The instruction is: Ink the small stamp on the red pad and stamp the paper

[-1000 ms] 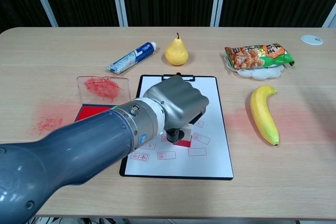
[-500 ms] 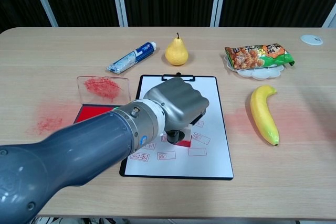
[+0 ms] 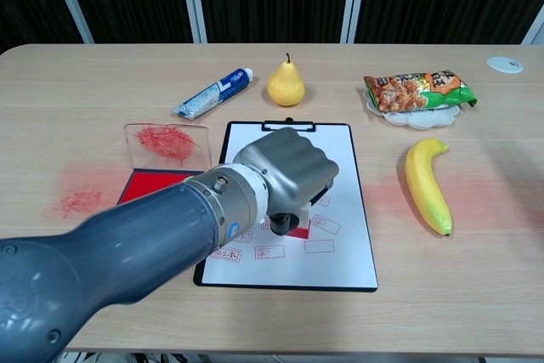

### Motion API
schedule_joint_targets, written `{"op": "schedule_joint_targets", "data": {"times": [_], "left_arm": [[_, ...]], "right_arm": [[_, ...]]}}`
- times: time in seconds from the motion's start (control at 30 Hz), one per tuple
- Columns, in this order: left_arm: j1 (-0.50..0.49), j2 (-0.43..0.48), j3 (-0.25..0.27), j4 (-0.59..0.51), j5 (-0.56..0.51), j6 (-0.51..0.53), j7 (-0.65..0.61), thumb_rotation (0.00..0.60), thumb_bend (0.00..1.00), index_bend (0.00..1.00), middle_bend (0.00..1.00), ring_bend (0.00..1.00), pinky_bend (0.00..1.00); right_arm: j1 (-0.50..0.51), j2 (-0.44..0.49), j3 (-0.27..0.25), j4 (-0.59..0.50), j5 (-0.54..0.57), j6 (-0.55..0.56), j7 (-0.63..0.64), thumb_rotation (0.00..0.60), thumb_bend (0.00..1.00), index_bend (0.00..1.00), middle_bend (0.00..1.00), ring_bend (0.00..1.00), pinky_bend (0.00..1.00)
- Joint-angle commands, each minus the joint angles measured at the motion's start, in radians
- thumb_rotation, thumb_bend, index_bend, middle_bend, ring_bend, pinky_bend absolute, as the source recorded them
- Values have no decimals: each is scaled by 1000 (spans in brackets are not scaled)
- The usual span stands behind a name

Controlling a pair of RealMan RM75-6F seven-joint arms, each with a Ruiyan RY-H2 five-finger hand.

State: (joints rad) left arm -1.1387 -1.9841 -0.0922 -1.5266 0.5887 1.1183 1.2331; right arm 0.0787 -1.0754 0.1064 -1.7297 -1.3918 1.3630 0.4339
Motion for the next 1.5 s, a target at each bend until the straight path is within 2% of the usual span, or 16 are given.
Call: {"op": "schedule_joint_targets", "data": {"times": [0.03,1.5], "left_arm": [[0,0,0,0,0,0,0,600,595,740,793,842,973],[5,-6,-7,10,9,11,2,600,596,744,795,842,973]], "right_arm": [[0,0,0,0,0,0,0,600,120,0,0,0,219],[0,-1,2,-3,0,2,-4,600,121,0,0,0,219]]}}
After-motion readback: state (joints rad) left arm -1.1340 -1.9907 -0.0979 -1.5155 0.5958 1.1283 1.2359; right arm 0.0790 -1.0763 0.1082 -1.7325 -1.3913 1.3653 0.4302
